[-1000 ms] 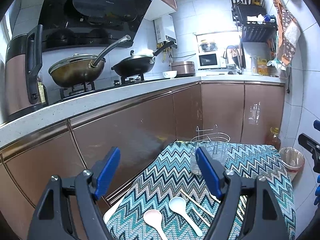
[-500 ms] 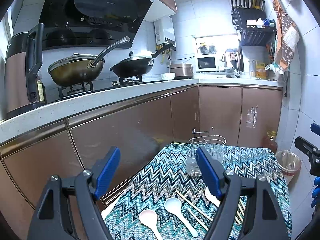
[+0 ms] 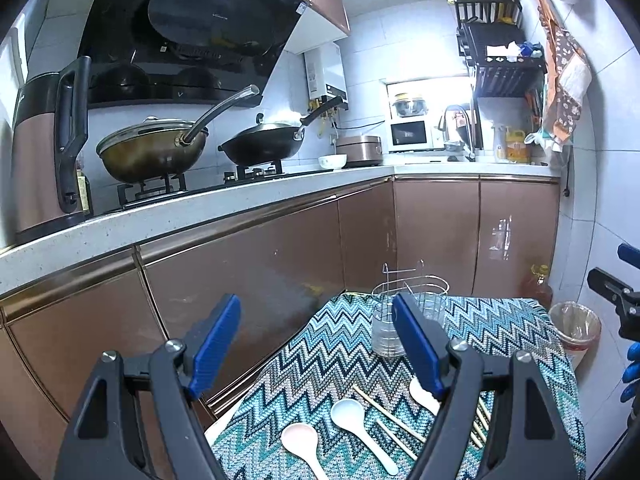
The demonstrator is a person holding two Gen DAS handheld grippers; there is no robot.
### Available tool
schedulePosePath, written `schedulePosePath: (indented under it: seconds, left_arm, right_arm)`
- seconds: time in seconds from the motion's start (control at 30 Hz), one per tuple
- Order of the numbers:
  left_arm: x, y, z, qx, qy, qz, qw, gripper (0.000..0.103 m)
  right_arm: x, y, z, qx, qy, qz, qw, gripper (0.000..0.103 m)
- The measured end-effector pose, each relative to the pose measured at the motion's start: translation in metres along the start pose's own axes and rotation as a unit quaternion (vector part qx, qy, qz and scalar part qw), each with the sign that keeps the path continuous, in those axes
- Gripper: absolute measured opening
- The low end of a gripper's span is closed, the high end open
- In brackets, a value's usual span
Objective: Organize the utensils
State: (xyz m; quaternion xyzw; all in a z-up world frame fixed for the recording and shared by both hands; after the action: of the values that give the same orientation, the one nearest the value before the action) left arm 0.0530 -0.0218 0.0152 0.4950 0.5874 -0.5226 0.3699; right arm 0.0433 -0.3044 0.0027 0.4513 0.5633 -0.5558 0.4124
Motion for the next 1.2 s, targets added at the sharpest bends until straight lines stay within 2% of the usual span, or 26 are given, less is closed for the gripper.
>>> schedulePosePath:
  seconds: [0.27,0.6,1.2]
  left_arm:
    - [0.009,0.012,0.002,0.008,-0.001,-0.03,0.9995,0.077]
    - [0.016,0.021,-0.002,0.008,-0.01,-0.045,0.9989,0.077]
    - [0.021,0.029,-0.007,-0.001,-0.015,-0.05,0.9986,0.077]
  right_arm:
    - [0.002,0.004,0.005,-0.003,0.006,-0.003,1.0,0.103]
    - [0.007,0.014,0.01,-0.006,0.013,-0.016,1.0,0.103]
    - [0.005,0.027,0.009,-0.007,0.016,-0.017,1.0,0.103]
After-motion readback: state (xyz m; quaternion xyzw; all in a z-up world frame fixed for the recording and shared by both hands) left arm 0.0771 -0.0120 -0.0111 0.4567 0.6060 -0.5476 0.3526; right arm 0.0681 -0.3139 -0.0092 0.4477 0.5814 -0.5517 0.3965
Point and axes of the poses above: each gripper's, at about its wrist camera, not at the fingertips, and y roughly the way its jaws point, z to its right, x to its underside, the point moved 8 cm from there along y, roughly the way its jaws point, and after that the axes turned 4 degrees about y, right-handed, at the moved point
